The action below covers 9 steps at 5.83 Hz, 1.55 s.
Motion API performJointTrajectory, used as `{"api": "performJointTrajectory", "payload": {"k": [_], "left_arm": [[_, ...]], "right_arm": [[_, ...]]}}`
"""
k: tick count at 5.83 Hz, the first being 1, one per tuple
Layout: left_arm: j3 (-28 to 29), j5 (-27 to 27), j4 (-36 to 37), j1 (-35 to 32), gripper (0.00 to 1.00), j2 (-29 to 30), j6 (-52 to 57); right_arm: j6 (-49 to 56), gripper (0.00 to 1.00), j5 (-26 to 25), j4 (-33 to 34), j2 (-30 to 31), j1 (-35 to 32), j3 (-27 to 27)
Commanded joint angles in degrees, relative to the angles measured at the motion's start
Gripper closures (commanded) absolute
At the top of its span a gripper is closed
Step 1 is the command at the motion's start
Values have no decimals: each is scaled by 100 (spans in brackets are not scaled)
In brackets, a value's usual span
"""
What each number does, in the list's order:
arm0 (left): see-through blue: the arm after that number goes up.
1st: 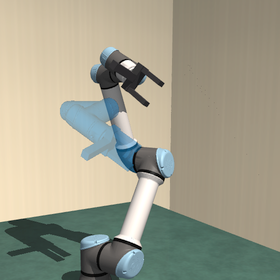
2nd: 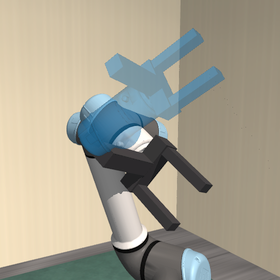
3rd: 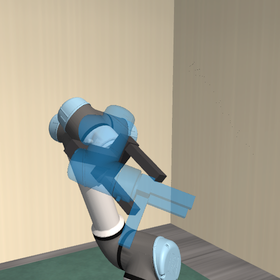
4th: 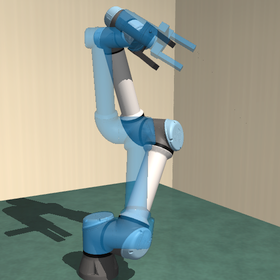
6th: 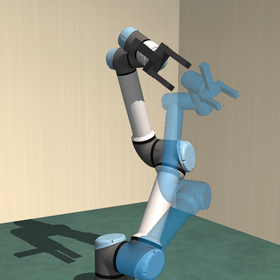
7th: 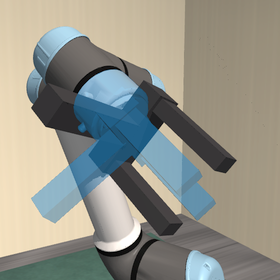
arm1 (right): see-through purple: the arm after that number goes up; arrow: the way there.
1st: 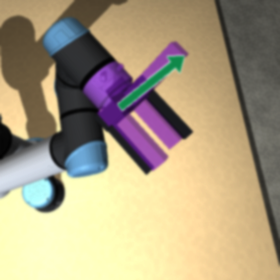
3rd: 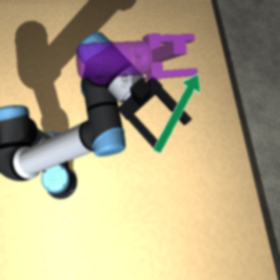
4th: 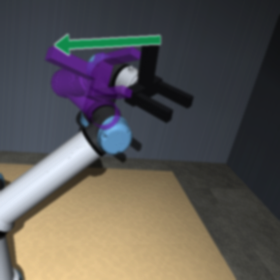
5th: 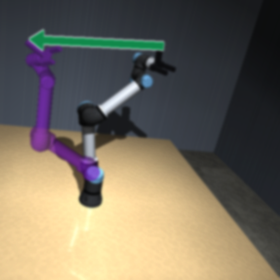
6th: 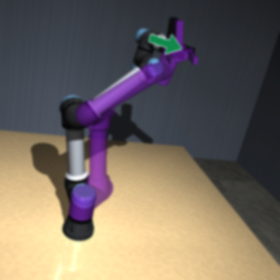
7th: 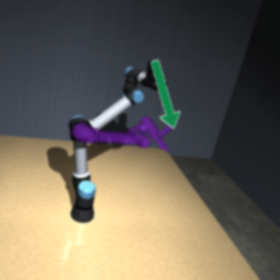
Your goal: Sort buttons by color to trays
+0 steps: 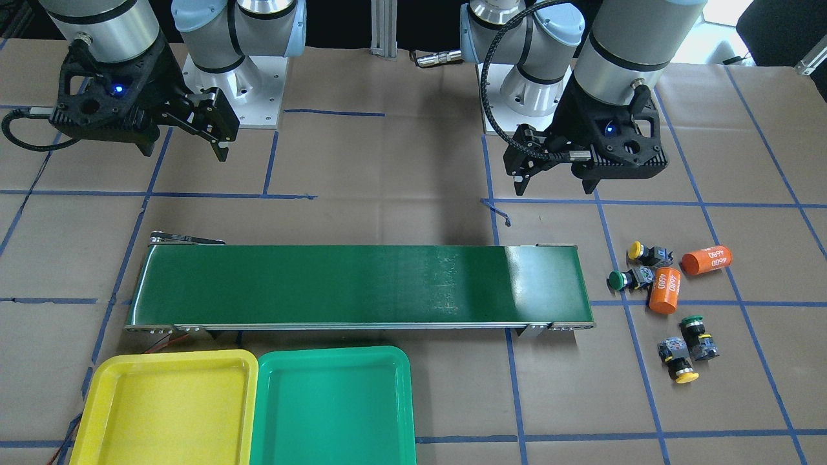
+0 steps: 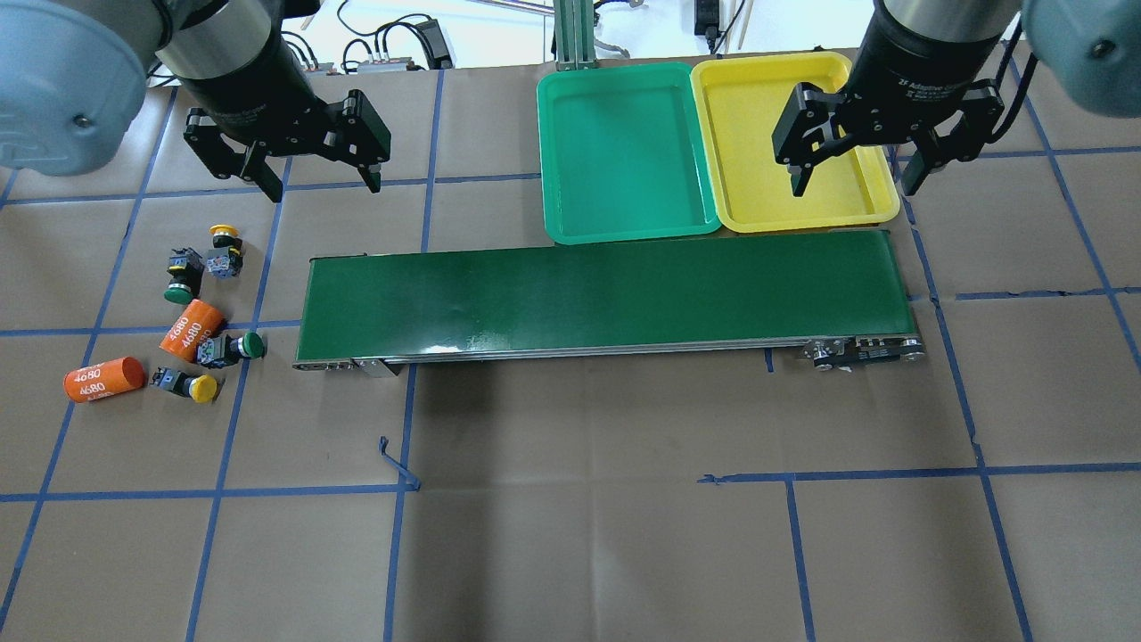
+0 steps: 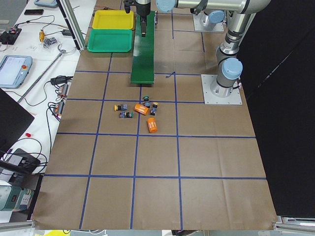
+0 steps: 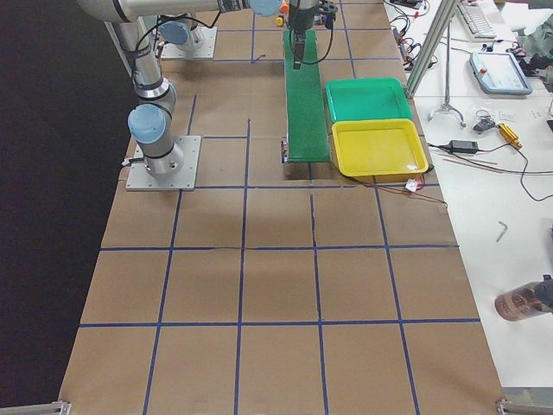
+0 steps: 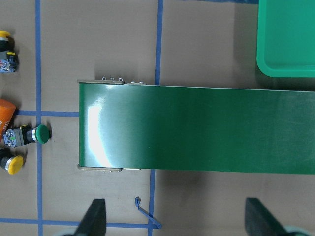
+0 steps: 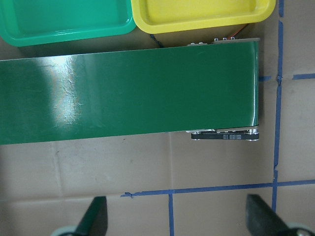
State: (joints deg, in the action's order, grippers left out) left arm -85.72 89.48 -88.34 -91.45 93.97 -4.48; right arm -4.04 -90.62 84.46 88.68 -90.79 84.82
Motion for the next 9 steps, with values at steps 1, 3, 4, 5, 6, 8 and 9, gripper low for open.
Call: {"api": "performJointTrajectory", "payload": {"k": [1, 3, 4, 5, 6, 8, 9], "left_arm": [[12, -44, 96, -22, 1, 85, 0], [-15, 17, 19, 4, 1, -54, 0], [-32, 26, 1, 47, 1, -115, 9], [-137, 104, -156, 239, 1, -307, 78], [-434, 114, -297, 1024, 1, -683, 1149], [-1329, 122, -316, 2887, 1, -1396, 3774], [-1525, 166, -307, 3670, 1, -1417, 4945]], "right_arm": [[0, 0, -9, 0, 0, 0, 8], [0, 0, -9, 0, 0, 0, 17], [0, 0, 0, 0, 0, 0, 26], [-9, 0, 0, 0, 0, 0, 26], [-9, 0, 0, 0, 0, 0, 26], [-9, 0, 9, -17, 9, 0, 17], [-9, 0, 9, -26, 9, 0, 35]]}}
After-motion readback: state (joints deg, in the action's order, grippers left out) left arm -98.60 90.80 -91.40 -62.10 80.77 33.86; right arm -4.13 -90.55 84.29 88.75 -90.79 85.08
